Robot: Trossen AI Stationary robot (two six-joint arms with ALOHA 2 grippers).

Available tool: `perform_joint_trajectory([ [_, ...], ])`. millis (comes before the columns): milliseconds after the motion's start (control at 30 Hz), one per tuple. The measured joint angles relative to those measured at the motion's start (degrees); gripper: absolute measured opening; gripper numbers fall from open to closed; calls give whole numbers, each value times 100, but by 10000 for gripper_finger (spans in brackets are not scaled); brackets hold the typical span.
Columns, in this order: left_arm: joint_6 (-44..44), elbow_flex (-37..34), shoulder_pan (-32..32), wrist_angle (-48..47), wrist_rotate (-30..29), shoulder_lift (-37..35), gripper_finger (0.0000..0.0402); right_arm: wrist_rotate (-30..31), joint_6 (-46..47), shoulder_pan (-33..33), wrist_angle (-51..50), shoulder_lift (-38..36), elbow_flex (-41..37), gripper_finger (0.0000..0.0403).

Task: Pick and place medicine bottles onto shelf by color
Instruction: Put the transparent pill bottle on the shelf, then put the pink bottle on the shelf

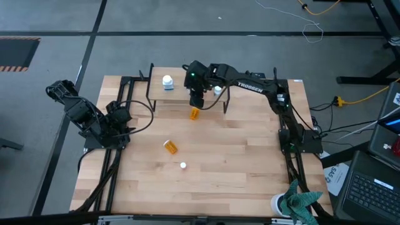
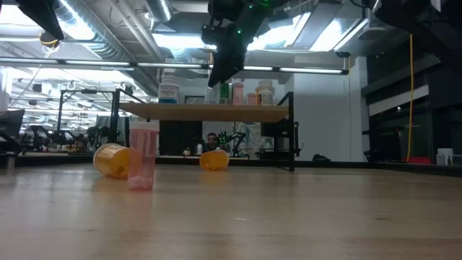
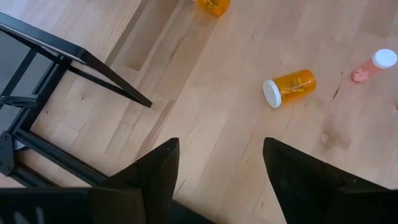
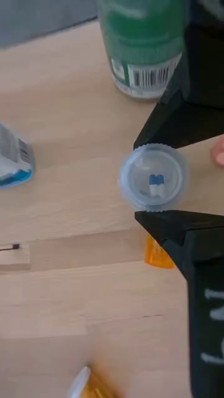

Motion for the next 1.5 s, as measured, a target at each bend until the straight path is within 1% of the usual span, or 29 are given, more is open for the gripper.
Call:
perform_joint_trajectory([
  [200,0,0,0,0,0,0,228,-20,2,-35,-78,8,-2,139],
  [233,0,0,0,0,0,0,228,-15,7,-35,-75,8,-2,141],
  [267,0,0,0,0,0,0,228,9,29,-35,-68,8,-2,150],
  [300,0,0,0,0,0,0,228,51,42,-35,-63,8,-2,167],
  [433,0,0,0,0,0,0,228,305,29,-33,11,8,-1,259],
  [500,0,0,0,0,0,0,228,370,24,-35,68,6,0,297],
  [567,0,0,0,0,0,0,228,377,18,-35,57,6,36,324],
  [633,0,0,0,0,0,0,228,394,2,-35,110,7,141,339],
  [767,0,0,0,0,0,0,228,477,-4,-7,154,6,562,344],
  [833,0,0,0,0,0,1,228,358,58,35,252,-59,698,342],
  [933,0,0,0,1,0,0,228,-353,322,146,200,-297,636,335],
  [1067,0,0,0,3,0,0,228,-1522,612,403,-480,-450,634,325],
  [1133,0,0,0,3,0,0,228,-1775,692,591,-914,-458,636,319],
  [1167,0,0,0,3,0,2,228,-1795,735,698,-1127,-458,615,317],
  [1233,0,0,0,3,0,0,228,-1786,815,938,-1384,-460,436,314],
  [1333,0,0,0,3,0,0,228,-1823,1153,1336,-1303,-456,-57,313],
  [1400,0,0,0,3,0,0,228,-1817,1490,1619,-867,-459,-525,313],
  [1500,0,0,0,3,0,1,228,-1787,2035,2042,295,-451,-1386,313],
])
